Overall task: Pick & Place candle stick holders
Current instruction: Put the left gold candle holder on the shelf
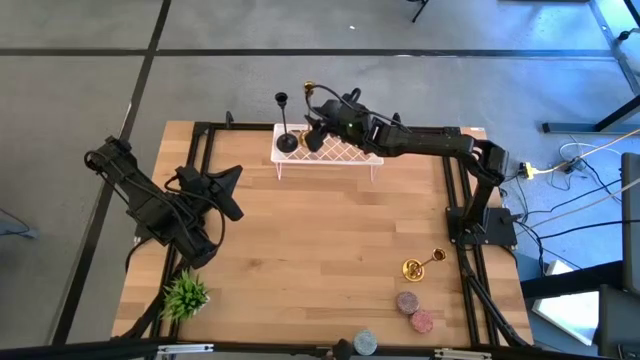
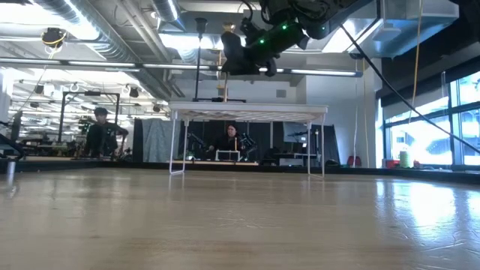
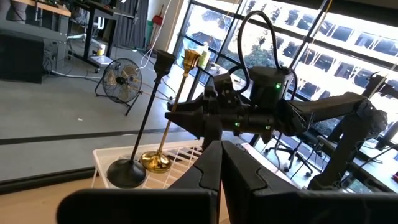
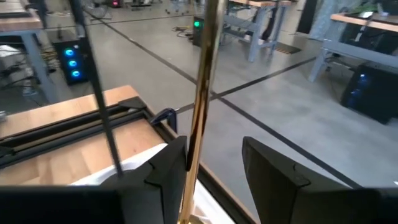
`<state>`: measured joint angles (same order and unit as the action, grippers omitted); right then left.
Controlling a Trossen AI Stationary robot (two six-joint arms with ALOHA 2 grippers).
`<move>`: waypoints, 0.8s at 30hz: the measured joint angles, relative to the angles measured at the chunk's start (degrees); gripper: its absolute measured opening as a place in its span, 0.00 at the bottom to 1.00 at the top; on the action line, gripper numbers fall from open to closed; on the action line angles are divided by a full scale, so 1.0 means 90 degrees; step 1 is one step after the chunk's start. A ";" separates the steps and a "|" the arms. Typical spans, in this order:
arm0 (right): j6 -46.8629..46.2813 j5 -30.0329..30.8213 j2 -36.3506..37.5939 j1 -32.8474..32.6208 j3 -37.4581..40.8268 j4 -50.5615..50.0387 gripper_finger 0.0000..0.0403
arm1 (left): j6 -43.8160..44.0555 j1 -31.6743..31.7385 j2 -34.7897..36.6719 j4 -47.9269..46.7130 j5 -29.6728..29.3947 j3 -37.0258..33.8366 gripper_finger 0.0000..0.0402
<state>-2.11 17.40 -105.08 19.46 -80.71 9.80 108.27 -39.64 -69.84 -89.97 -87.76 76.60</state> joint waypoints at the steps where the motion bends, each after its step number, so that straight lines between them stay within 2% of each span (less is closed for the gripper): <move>1: 0.0000 0.0047 0.0000 0.0000 0.0000 0.0000 0.39 | 0.0000 0.0000 0.0000 0.0000 0.0001 0.0000 0.00; 24: -0.0046 0.0229 0.0000 -0.0009 0.0000 0.0134 0.39 | 0.0000 0.0000 0.0000 0.0019 -0.0001 0.0000 0.01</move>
<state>-2.52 19.46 -105.08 19.38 -80.71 11.00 108.27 -39.64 -69.84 -89.80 -87.77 76.60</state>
